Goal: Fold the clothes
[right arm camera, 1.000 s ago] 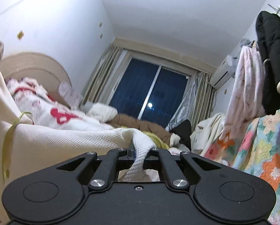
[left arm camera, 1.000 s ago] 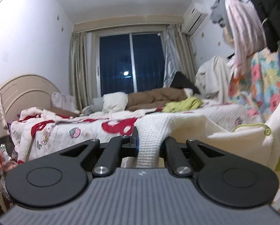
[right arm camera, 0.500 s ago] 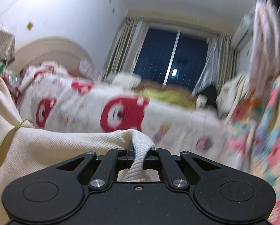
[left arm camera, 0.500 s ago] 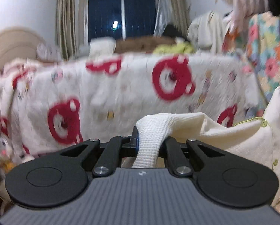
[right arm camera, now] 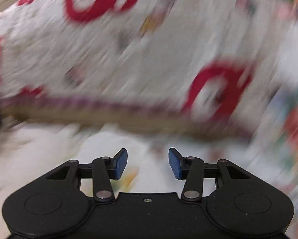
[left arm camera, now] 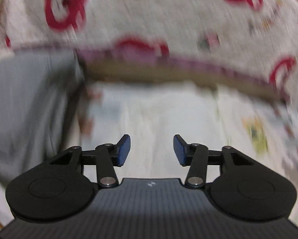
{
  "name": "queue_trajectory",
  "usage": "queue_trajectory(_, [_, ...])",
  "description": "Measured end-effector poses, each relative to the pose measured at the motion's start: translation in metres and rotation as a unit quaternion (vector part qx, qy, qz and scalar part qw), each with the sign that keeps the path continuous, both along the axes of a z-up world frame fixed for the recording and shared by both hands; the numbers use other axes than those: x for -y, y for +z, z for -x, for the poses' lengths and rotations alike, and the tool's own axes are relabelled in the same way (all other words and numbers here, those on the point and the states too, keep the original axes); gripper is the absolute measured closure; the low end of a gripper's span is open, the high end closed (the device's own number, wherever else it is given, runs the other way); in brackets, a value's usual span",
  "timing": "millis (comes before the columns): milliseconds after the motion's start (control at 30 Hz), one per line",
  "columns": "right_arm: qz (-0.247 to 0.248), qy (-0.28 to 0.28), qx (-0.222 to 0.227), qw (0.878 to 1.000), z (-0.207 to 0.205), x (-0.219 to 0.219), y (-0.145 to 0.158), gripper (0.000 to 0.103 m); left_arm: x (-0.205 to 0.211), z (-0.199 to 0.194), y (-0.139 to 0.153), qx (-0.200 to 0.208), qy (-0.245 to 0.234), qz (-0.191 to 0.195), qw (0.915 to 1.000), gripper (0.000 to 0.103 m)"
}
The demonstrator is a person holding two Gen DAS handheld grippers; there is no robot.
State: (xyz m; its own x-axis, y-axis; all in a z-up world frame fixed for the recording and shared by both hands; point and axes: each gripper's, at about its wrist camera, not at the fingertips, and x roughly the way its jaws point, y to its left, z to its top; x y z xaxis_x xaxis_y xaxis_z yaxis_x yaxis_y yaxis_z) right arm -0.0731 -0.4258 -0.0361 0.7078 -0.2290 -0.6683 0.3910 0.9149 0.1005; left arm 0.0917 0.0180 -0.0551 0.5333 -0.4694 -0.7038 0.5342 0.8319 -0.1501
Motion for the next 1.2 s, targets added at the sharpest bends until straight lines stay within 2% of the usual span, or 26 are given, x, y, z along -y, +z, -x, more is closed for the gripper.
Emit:
queue_trajectory(133, [-0.096, 0.068, -0.061, 0.991, 0.044, -0.031, -0.046, 0.051, -0.019, 0.044, -0.037, -0.066, -0.042, -0.023, 0.9967, 0.058])
queue_trajectory(233, [-0.088, 0.099, -0.117, 0.984, 0.065, -0.057, -0.067, 0.048, -0.038, 0.063, -0.047, -0.093, -0.039, -0.017, 0.9948, 0.057])
queue_trajectory(300, [-0.046, 0.095, -0.152, 0.983, 0.075, -0.064, -0.072, 0.048, -0.051, 0.070, -0.047, -0.107, -0.023, -0.004, 0.9940, 0.057])
queue_trajectory(367, [-0.024, 0.082, -0.162, 0.983, 0.085, -0.059, -0.068, 0.048, -0.064, 0.075, -0.043, -0.120, -0.004, 0.018, 0.9926, 0.057])
queue_trajectory(467, [-0.053, 0.060, -0.169, 0.982, 0.103, -0.039, -0.060, 0.041, -0.072, 0.079, -0.039, -0.133, 0.014, 0.042, 0.9901, 0.056])
queue_trajectory(567, [-0.090, 0.028, -0.189, 0.977, 0.124, -0.011, -0.066, 0.036, -0.069, 0.087, -0.040, -0.129, 0.015, 0.040, 0.9907, 0.056])
queue_trajectory(700, [-0.163, -0.027, -0.223, 0.961, 0.146, 0.027, -0.091, 0.036, -0.054, 0.092, -0.046, -0.130, 0.010, 0.021, 0.9913, 0.056])
queue_trajectory(800, [-0.258, -0.065, -0.206, 0.942, 0.161, 0.060, -0.110, 0.036, -0.048, 0.094, -0.047, -0.124, 0.008, 0.002, 0.9923, 0.056])
queue_trajectory(867, [-0.287, -0.080, -0.187, 0.936, 0.168, 0.078, -0.115, 0.036, -0.046, 0.095, -0.047, -0.124, 0.012, -0.004, 0.9922, 0.056])
queue_trajectory(933, [-0.303, -0.076, -0.188, 0.931, 0.169, 0.087, -0.122, 0.036, -0.044, 0.095, -0.047, -0.124, 0.018, -0.009, 0.9920, 0.056])
queue_trajectory(967, [-0.326, -0.067, -0.183, 0.925, 0.169, 0.091, -0.128, 0.036, -0.044, 0.096, -0.047, -0.125, 0.020, -0.011, 0.9919, 0.056])
queue_trajectory(1033, [-0.393, -0.044, -0.169, 0.903, 0.168, 0.094, -0.144, 0.036, -0.043, 0.096, -0.048, -0.125, 0.026, -0.016, 0.9917, 0.056])
queue_trajectory(1067, [-0.398, -0.038, -0.162, 0.902, 0.168, 0.092, -0.146, 0.043, -0.042, 0.097, -0.048, -0.125, 0.029, -0.018, 0.9916, 0.056])
queue_trajectory(1100, [-0.399, -0.032, -0.156, 0.903, 0.168, 0.091, -0.148, 0.081, -0.041, 0.097, -0.048, -0.125, 0.032, -0.021, 0.9915, 0.056])
queue_trajectory(1133, [-0.399, -0.027, -0.150, 0.904, 0.167, 0.089, -0.150, 0.097, -0.041, 0.097, -0.048, -0.125, 0.034, -0.023, 0.9913, 0.056])
queue_trajectory(1200, [-0.345, -0.034, -0.115, 0.931, 0.175, 0.093, -0.124, 0.097, -0.040, 0.098, -0.048, -0.124, 0.039, -0.028, 0.9912, 0.056])
